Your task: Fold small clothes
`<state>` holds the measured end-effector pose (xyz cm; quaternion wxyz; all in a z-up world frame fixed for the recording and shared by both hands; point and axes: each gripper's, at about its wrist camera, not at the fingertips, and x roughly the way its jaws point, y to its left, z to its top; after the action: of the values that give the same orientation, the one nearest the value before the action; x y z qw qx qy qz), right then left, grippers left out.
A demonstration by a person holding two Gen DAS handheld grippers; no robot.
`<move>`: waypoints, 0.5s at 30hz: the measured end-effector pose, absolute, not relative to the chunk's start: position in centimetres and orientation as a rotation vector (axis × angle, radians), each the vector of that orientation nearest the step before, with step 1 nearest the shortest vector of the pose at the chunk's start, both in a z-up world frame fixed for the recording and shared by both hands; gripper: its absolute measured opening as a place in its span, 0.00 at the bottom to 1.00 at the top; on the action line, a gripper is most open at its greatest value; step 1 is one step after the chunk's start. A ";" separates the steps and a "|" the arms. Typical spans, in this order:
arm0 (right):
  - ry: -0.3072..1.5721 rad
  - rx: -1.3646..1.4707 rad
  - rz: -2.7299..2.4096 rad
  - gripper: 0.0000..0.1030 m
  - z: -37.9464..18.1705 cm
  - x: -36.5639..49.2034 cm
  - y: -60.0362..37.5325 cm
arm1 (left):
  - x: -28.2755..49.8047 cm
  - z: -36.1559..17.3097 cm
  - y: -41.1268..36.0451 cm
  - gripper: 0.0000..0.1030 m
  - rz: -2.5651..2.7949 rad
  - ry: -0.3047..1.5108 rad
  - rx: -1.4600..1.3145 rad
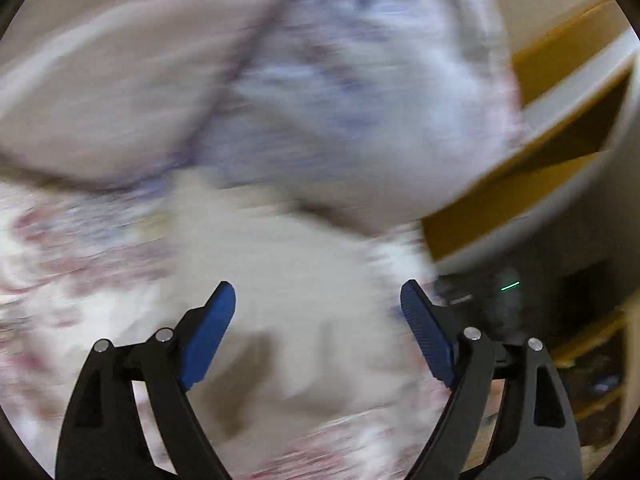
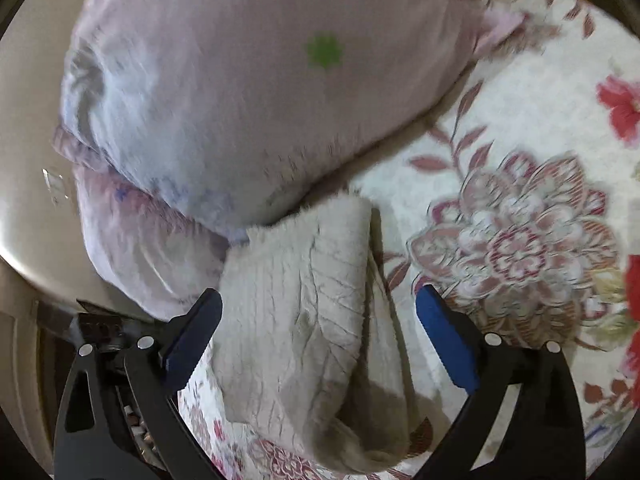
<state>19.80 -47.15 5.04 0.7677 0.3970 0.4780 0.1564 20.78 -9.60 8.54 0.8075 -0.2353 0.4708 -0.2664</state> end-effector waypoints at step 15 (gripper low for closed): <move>1.093 0.898 0.448 0.25 3.3 20.2 -42.1 | 20.0 2.5 -11.1 0.36 -0.610 1.099 -0.500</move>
<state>20.16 -42.08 3.33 0.7373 0.4090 0.4977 0.2038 19.96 -11.12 2.47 0.7799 -0.2315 0.5083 -0.2825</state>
